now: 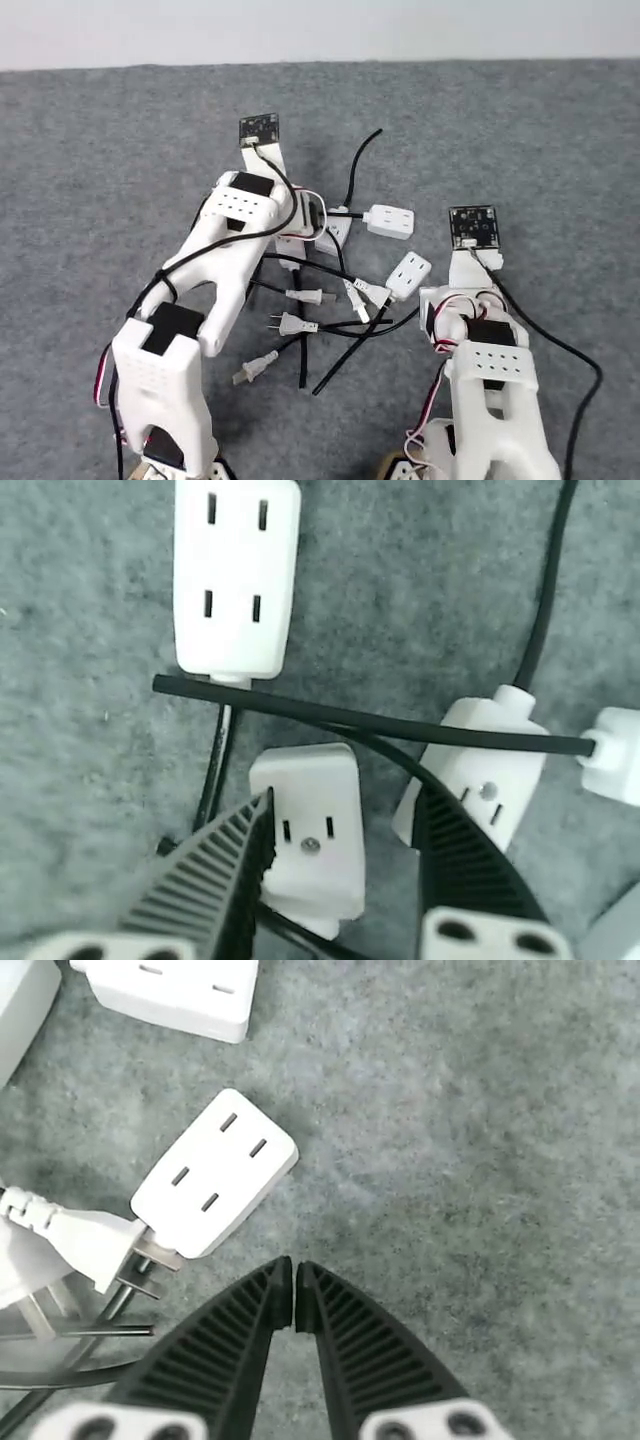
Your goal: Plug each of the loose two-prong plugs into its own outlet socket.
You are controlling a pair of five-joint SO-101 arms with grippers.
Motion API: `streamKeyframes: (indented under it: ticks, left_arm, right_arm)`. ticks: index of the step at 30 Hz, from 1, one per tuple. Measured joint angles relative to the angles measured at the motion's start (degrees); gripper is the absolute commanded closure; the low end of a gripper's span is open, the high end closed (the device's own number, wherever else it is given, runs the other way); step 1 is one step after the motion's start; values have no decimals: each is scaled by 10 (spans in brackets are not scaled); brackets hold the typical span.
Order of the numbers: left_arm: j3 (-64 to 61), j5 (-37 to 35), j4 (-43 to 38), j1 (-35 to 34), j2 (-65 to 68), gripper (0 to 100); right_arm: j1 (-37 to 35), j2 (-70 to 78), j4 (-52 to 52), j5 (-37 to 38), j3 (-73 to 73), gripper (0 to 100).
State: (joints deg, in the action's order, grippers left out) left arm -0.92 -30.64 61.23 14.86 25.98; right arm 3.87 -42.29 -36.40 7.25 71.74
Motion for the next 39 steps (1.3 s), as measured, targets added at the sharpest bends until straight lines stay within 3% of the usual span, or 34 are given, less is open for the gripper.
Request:
streamKeyframes:
  ticks: [7, 16, 32, 39]
  left_arm:
    - [-11, -10, -4, 28, -1, 783]
    - [-23, -10, -9, 16, -5, 783]
    - [-58, -11, 38, -86, -11, 784]
    - [-60, 11, 62, -139, -18, 924]
  right_arm:
    - [1, 0, 0, 5, 0, 989]
    - [1, 0, 0, 5, 0, 989]
    - [1, 0, 0, 5, 0, 989]
    - [0, 0, 0, 5, 0, 989]
